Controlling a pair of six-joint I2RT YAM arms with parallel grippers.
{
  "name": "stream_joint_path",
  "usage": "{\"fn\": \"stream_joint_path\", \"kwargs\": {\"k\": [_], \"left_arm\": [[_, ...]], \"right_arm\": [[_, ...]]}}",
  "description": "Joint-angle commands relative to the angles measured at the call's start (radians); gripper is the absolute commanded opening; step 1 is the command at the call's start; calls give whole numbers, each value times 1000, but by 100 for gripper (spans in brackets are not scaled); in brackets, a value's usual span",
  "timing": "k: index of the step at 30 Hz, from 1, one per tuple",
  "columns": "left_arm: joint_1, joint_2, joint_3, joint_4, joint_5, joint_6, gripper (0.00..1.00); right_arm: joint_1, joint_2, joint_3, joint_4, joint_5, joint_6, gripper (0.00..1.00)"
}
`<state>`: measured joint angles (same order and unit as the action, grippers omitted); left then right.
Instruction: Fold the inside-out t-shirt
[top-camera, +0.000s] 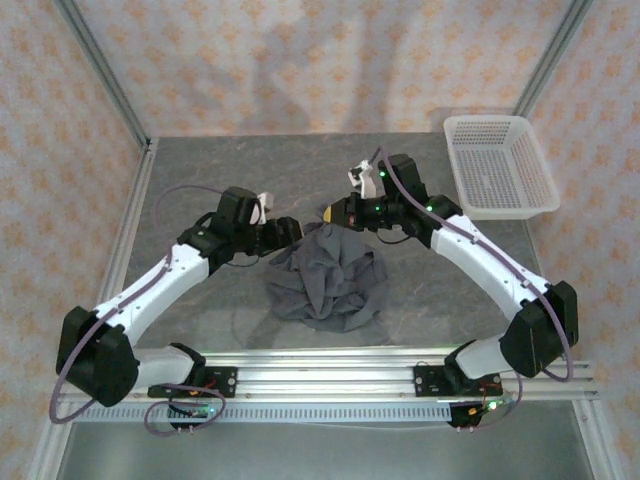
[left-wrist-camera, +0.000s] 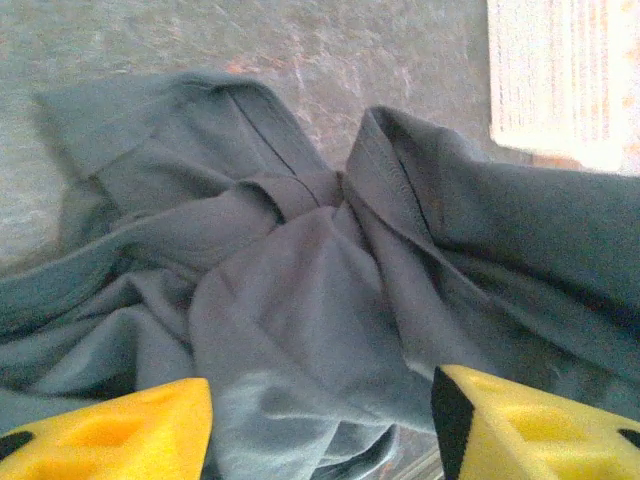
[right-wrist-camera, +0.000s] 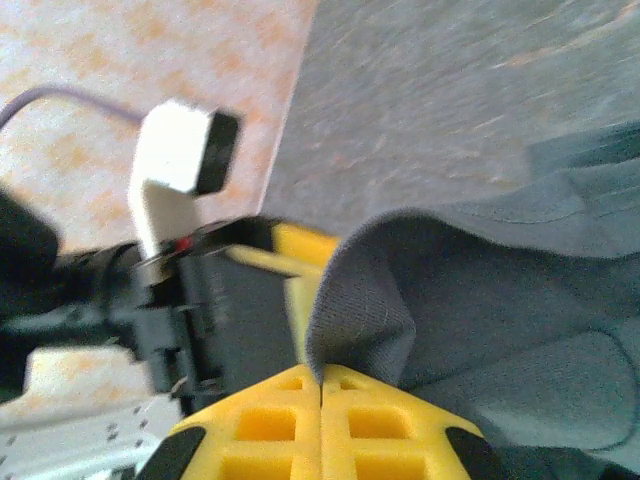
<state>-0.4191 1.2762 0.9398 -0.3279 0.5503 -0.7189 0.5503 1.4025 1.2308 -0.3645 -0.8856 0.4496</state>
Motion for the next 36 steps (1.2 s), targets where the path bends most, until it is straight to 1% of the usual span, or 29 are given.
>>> {"fn": "stream_joint_path", "kwargs": {"k": [1,3,4,5,7,8,9,11,13,16,17,19,21,22,23,24,25,26,28,29,30,31,32,33,35,36], "left_arm": [[-8,4,45,132,61,-6,67],[-21,16,52,195,139,24,70],[-36,32,69,191,166,49,73],[-52,54,88,170,190,73,73],[-95,121,151,86,210,102,69],[-113,145,159,61,198,95,61],[-126,167,157,57,186,72,43],[-132,172,99,137,182,-12,1],[-119,140,28,212,155,-86,0],[-78,60,-5,211,97,-108,0],[-59,29,-7,199,73,-102,0],[-33,-21,-4,189,42,-82,0],[-24,-42,8,178,31,-58,0],[-24,-44,10,178,33,-49,0],[-26,-41,7,182,40,-41,0],[-29,-38,0,189,50,-33,0],[-31,-36,-7,191,59,-22,0],[-36,-33,-15,184,66,0,0],[-54,-32,-17,144,77,72,0],[-69,-31,-10,110,86,127,0],[-86,-33,-2,70,91,176,0],[-101,-36,7,37,88,234,0],[-115,-43,15,3,84,268,0],[-123,-50,19,-10,90,285,0],[-128,-71,19,-5,107,295,0],[-130,-80,19,-2,111,301,0]], "right_arm": [[26,-79,-11,131,-145,9,0],[22,-117,-8,145,-87,18,0],[20,-138,-8,155,-57,23,0],[17,-154,-12,174,-27,32,0],[16,-183,-28,219,39,53,0],[14,-192,-35,221,69,58,0],[13,-206,-45,223,110,60,0],[11,-245,-70,206,191,53,0],[10,-296,-112,200,254,46,0],[16,-382,-217,182,282,35,0],[30,-416,-281,166,298,32,0],[95,-481,-440,165,341,44,1],[199,-534,-632,199,436,107,4],[235,-549,-699,215,471,152,6],[259,-562,-758,225,502,205,11],[271,-572,-798,218,538,257,19],[272,-579,-808,190,557,276,26],[272,-587,-792,135,589,253,30],[272,-603,-713,10,702,159,37],[272,-606,-664,-26,770,81,40],[272,-604,-634,-27,804,16,43],[270,-597,-605,-9,822,-53,50],[267,-584,-576,19,820,-102,60],[258,-565,-550,57,777,-144,66],[232,-501,-506,141,625,-189,71],[225,-457,-480,165,561,-203,71]]}}
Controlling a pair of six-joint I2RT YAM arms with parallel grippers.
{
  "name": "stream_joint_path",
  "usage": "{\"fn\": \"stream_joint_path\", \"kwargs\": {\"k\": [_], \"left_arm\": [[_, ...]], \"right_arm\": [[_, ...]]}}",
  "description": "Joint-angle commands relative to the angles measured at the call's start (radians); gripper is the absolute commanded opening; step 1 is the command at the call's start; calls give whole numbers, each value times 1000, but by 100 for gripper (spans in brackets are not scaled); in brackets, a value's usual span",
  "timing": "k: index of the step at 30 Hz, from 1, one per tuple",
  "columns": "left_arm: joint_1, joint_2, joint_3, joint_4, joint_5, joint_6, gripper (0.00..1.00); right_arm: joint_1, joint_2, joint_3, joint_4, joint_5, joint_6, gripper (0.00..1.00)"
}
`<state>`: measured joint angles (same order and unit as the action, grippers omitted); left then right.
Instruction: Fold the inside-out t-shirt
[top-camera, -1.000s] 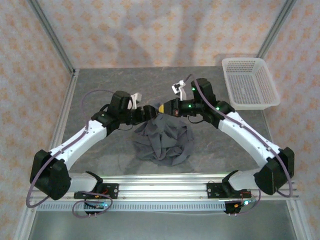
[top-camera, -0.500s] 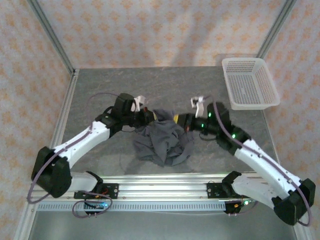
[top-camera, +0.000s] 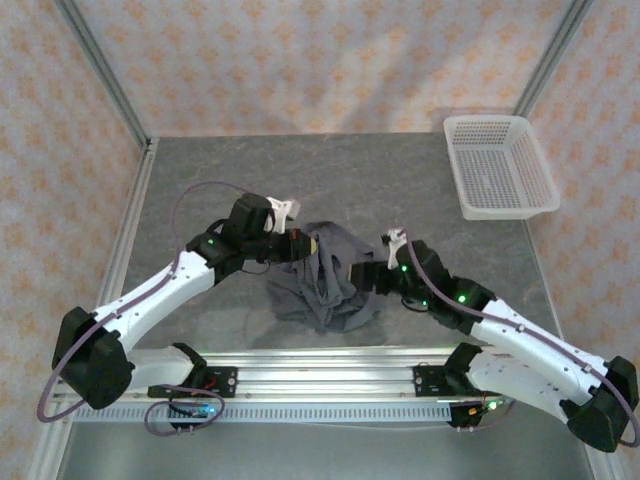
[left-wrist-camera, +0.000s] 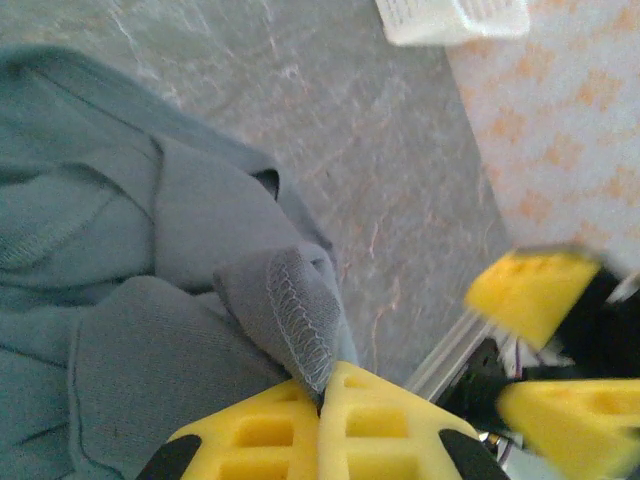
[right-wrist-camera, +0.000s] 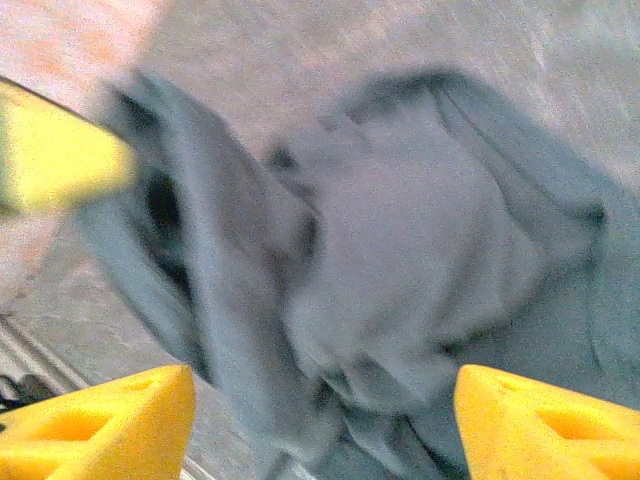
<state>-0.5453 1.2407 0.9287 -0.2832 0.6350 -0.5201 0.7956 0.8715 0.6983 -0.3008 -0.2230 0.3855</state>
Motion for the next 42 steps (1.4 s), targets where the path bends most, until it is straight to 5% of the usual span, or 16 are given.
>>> {"fn": "stream_joint_path", "kwargs": {"k": [1,7,9,11,15,18,20,22,26,30,33,37,42], "left_arm": [[-3,-51,31,-47,27,107,0],[-5,-78,41,-44,41,122,0],[-7,-92,49,-76,31,143,0],[-7,-107,72,-172,-62,168,0],[-4,-107,133,-486,-544,155,0],[-1,-35,151,-605,-653,172,0],[-4,15,145,-628,-624,164,0],[-11,36,112,-607,-600,137,0],[-12,44,29,-513,-655,72,0],[-12,66,-22,-388,-715,17,0],[-13,69,-69,-266,-663,20,0],[-15,15,-189,-87,-600,49,0],[-15,-98,-349,143,-589,89,0]], "right_arm": [[-23,108,75,111,-140,-147,71],[-26,366,171,195,-394,-210,67],[-29,416,186,216,-405,-203,48],[-34,437,213,191,-387,-197,15],[-39,394,266,14,-34,-181,5],[5,354,264,-82,332,-218,1],[89,381,264,-108,392,-327,1],[144,438,276,-130,268,-338,5],[187,479,197,59,-288,-254,28],[182,387,216,72,-327,-181,39],[123,318,206,87,-191,-91,52],[-23,395,206,145,-264,102,43],[-23,603,341,23,-415,124,22]]}}
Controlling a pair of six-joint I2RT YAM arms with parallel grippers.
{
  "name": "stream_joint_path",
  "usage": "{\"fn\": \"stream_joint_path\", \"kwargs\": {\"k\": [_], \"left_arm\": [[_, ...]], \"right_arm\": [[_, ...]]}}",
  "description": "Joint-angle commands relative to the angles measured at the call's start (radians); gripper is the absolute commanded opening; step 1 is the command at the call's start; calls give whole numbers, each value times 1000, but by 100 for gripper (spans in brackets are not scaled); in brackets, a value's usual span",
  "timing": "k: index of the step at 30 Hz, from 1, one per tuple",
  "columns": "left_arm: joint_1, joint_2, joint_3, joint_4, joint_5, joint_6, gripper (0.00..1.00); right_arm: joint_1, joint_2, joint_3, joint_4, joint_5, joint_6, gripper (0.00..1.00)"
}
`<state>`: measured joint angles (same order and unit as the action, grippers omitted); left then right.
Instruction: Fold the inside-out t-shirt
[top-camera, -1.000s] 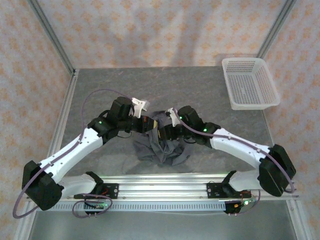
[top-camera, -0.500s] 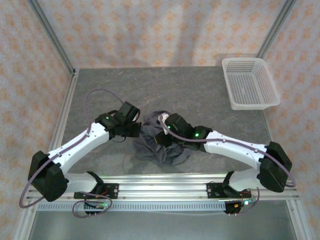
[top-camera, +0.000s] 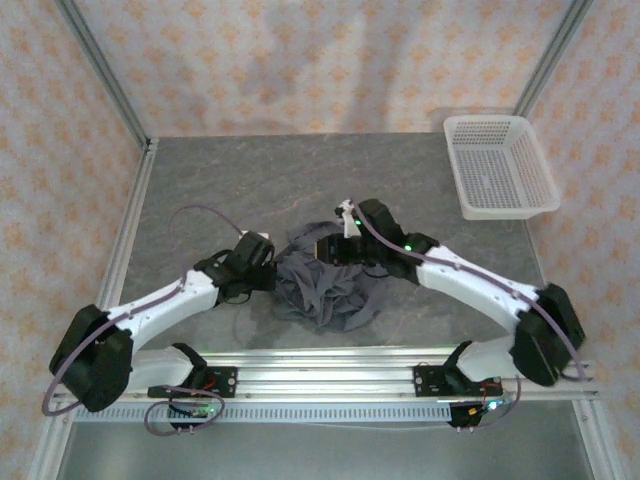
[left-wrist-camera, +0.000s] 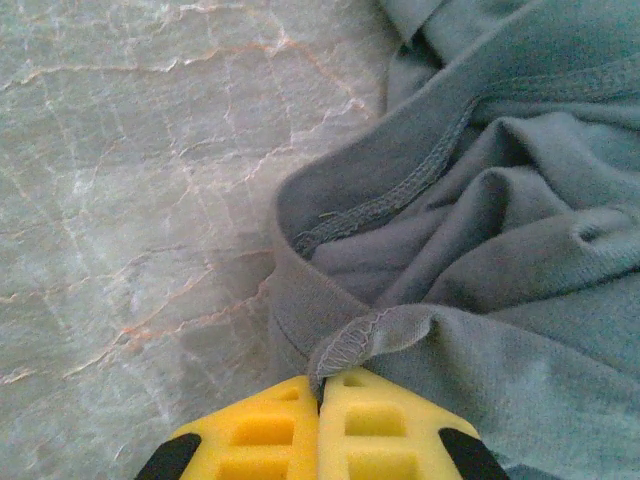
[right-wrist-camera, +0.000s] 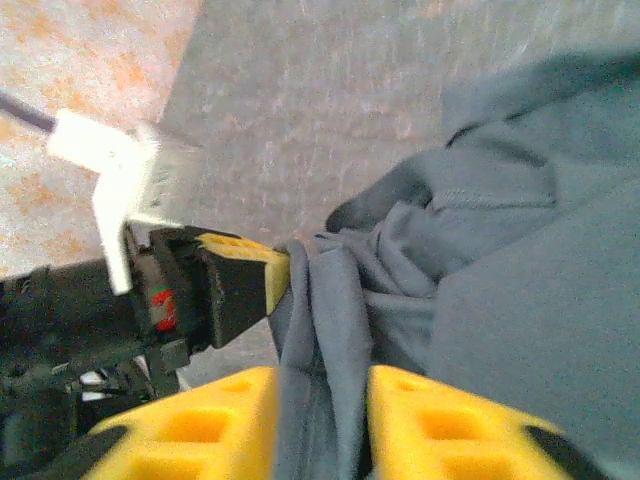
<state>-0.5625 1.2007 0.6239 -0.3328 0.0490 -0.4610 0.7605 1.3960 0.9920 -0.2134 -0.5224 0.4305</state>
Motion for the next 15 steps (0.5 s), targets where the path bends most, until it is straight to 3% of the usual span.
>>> {"fn": "stream_joint_path", "kwargs": {"k": [1,5,7,13,15], "left_arm": [[3,-72,-62,214,-18,33,0],[3,-92,-88,252,-37,38,0],[3,-92,-86,256,-35,36,0],[3,-97,-73,259,-26,30,0],[3,-97,-75,262,-19,28,0]], "right_arm": [[12,104,57,-67,-157,95,17],[40,118,44,-96,-223,160,15],[62,93,35,-157,-193,168,16],[111,-79,-146,-44,-146,366,31],[118,-108,-215,-6,-121,410,32]]}}
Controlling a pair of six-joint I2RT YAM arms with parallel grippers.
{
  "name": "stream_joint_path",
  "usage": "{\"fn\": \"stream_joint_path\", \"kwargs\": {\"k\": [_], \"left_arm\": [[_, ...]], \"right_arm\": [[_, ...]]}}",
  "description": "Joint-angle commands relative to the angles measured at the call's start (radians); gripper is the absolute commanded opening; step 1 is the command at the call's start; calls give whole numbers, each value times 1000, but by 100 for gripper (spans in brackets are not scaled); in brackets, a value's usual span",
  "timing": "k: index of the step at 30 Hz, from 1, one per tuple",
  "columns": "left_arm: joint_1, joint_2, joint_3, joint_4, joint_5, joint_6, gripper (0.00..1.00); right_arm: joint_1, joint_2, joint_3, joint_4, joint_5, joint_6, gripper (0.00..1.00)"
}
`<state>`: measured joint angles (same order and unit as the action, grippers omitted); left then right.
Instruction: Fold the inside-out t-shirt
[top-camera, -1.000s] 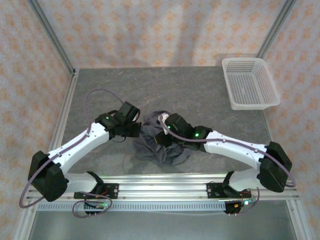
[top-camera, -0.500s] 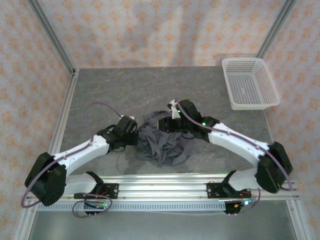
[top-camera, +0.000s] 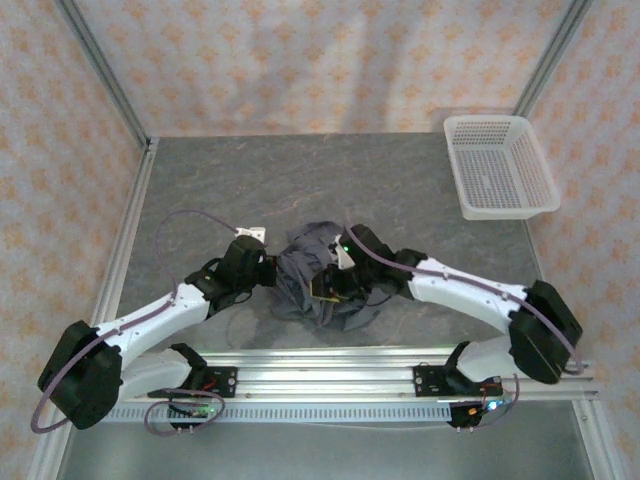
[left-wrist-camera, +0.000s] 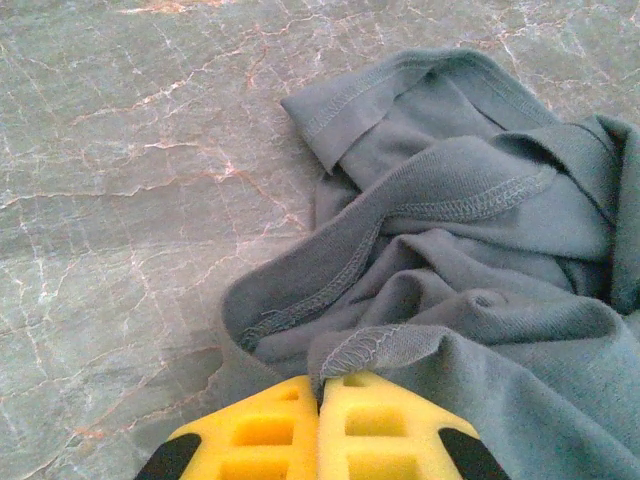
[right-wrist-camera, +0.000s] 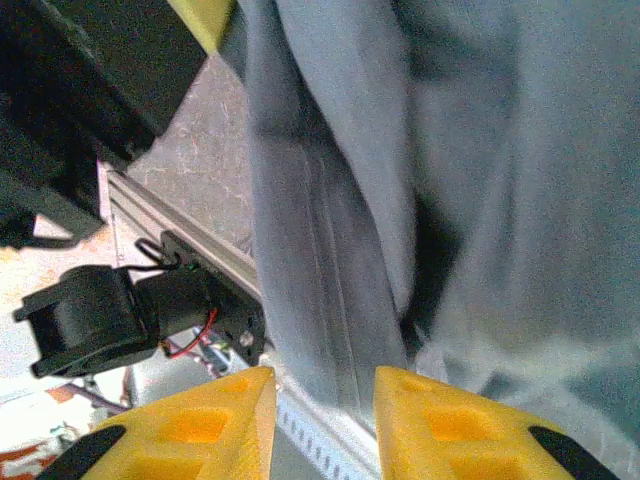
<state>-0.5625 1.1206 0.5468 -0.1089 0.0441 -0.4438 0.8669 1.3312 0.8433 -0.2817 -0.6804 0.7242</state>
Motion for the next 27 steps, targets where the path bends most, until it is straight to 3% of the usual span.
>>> {"fn": "stream_joint_path", "kwargs": {"k": [1,8,11,18,23,27], "left_arm": [[3,-17,1,42,-9,11,0],[3,-13,15,35,14,11,0],[3,-16,18,24,9,18,0],[3,0,13,27,2,6,0],[4,16,22,30,8,10,0],[3,18,27,20,4,12,0]], "right_arm": [[12,-50,-102,107,40,149,33],[12,54,-215,515,-16,368,41],[11,72,-233,633,-23,418,36],[15,53,-213,695,-38,451,21],[15,57,-220,716,-27,452,31],[17,62,-237,842,-42,514,32]]}}
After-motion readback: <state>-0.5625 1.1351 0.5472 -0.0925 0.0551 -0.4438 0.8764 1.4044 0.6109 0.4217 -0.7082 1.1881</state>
